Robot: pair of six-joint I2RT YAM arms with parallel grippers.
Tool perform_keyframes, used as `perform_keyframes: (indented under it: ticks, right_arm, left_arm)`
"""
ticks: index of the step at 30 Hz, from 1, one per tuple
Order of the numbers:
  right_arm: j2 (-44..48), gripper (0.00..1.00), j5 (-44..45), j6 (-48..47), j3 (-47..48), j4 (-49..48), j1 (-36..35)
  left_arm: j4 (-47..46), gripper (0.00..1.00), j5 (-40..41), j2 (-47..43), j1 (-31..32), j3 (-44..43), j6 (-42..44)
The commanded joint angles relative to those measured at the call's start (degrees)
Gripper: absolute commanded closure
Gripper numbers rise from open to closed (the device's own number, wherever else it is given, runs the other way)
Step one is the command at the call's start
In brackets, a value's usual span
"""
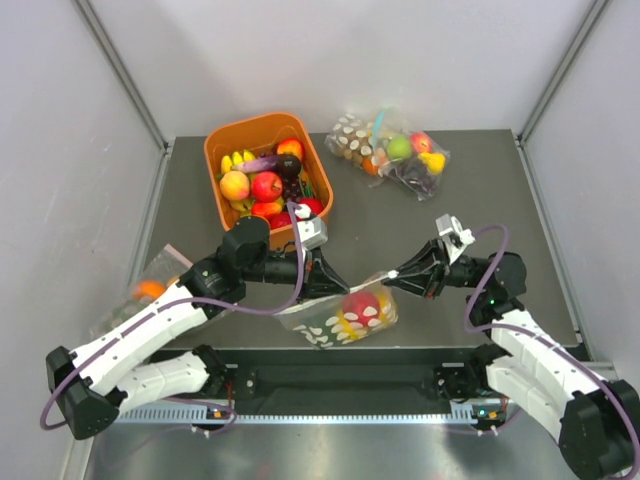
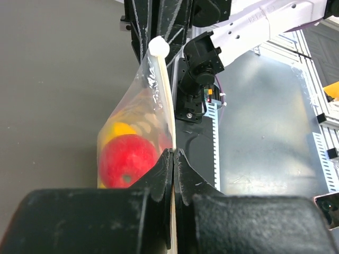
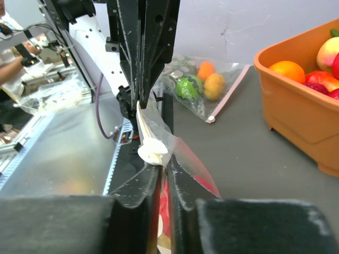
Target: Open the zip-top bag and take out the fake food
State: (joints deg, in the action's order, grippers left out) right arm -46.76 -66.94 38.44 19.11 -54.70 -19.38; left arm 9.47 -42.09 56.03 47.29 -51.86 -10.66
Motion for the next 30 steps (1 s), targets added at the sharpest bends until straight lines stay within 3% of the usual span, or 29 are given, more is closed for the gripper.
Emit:
perform_keyframes:
  ticks: [1, 4, 5, 6, 7, 8, 12, 17, 23, 30]
  right_arm:
    - [-0.79, 0.94, -1.35, 0.50, 0.40, -5.07, -1.36]
    - [-0.44, 1.00, -0.57, 0.33, 0.14, -4.63, -1.45]
    - [-0.09, 1.00, -0.39, 0.06, 0.13, -4.02, -1.54]
    - [0.53, 1.00, 0.31, -0.29, 0.22, -1.84, -1.45]
    - [0.97, 1.00, 0.92, -1.51, 0.31, -0.34, -1.45]
    - [2.02, 1.00, 1.54, -2.30, 0.48, 1.42, -1.54]
    - [5.26, 1.00, 4.26, -7.05, 2.68, 14.16, -1.45]
    - [8.88, 1.00, 7.17, -14.87, 5.32, 30.86, -1.54]
    - [10.11, 1.00, 11.38, -15.76, 8.04, 39.65, -1.63]
    - [10.99, 1.00, 12.27, -16.99, 9.89, 44.59, -1.54]
  left_arm:
    - [-5.08, 1.00, -0.90, -0.48, -0.27, 0.09, -0.24]
    - [-4.99, 0.99, 1.82, -0.66, -0.27, -0.18, -0.07]
    - [-4.91, 0.94, 2.61, -0.66, -0.27, -0.26, 0.11]
    - [-4.73, 0.70, 4.71, -1.01, -0.27, -0.61, 0.28]
    - [-4.73, 0.59, 5.60, -1.45, -0.27, -0.88, 1.07]
    - [-4.64, 0.41, 6.92, -1.80, -0.27, -1.31, 1.51]
    - [-4.47, 0.15, 13.86, -2.42, -0.18, -5.26, 5.11]
    - [-4.55, 0.14, 19.48, 2.76, 1.83, -9.93, 7.92]
    - [-5.34, 0.15, 34.06, 9.53, 13.00, -14.15, 16.36]
    - [-6.13, 0.17, 33.21, 13.40, 16.26, -14.42, 19.80]
